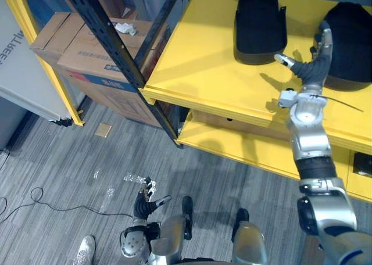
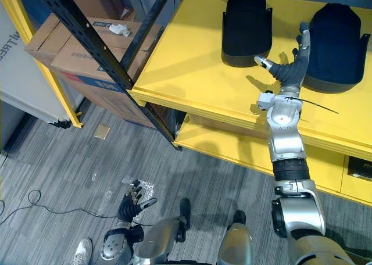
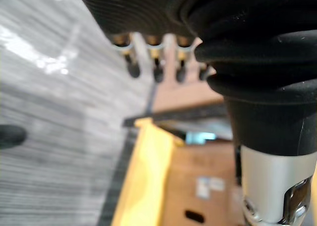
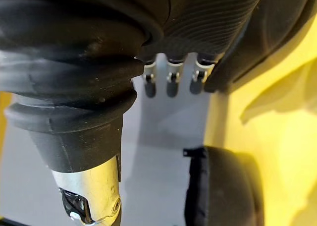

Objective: Walk over and take plastic housings, then place them on the shelf

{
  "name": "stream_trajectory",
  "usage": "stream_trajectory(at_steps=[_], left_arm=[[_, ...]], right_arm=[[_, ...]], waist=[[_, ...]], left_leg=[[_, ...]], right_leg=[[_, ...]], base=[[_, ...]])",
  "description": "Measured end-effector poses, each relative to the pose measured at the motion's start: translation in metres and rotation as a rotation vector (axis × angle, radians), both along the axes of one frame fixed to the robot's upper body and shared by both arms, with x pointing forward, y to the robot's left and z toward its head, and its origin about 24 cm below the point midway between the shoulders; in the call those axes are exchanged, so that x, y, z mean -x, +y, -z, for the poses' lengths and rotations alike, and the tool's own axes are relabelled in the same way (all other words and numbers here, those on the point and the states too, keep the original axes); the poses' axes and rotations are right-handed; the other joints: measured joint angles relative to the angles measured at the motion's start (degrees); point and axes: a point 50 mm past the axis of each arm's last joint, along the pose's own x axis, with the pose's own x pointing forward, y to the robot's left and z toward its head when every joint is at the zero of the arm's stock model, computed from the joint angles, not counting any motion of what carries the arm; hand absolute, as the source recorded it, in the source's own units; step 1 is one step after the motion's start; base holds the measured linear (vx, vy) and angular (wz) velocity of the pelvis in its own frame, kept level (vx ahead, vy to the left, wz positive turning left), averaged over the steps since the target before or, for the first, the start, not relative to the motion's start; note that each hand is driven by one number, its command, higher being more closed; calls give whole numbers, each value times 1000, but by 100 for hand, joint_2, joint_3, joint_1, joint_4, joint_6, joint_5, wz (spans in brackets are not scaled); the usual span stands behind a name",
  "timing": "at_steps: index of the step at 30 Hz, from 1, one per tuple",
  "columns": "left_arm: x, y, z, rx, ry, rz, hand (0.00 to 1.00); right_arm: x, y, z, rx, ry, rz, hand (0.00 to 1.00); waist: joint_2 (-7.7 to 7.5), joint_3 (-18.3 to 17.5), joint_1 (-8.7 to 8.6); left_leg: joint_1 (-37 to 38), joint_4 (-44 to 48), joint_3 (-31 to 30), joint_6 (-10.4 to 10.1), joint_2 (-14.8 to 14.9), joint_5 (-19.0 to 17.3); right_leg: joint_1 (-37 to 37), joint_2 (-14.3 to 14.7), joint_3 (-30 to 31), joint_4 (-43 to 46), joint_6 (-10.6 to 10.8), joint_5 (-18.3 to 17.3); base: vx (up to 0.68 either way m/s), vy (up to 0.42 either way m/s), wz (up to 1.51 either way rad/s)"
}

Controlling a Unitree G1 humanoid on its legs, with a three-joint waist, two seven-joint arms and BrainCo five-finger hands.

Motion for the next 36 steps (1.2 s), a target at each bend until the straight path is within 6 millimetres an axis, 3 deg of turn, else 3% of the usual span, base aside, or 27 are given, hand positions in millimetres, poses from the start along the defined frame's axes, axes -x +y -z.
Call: stream_trajectory(at_steps=[10,20,36], left_arm=[[8,-6,7,76,22,-1,0],[13,-8,15,103,61,-10,0],[17,-14,20,118,90,33,0]], right_arm=[[-9,-5,-1,96,90,-29,0],[-19,2,-4,156,155,-111,0],[-22,26,1,286,206,-241,0]], waist=[[257,19,21],[385,18,40],[399,17,39]], left_leg=[[-1,-281,-50,-47,-56,208],[7,-376,-61,-100,-57,304],[68,-568,-107,-138,-53,432]], right_leg=[[-262,-92,-24,354,-25,-183],[-433,-115,1,634,-84,-326],[-481,-124,-35,739,-116,-367]], base=[[0,-19,4],[3,-3,0],[0,-3,0]])
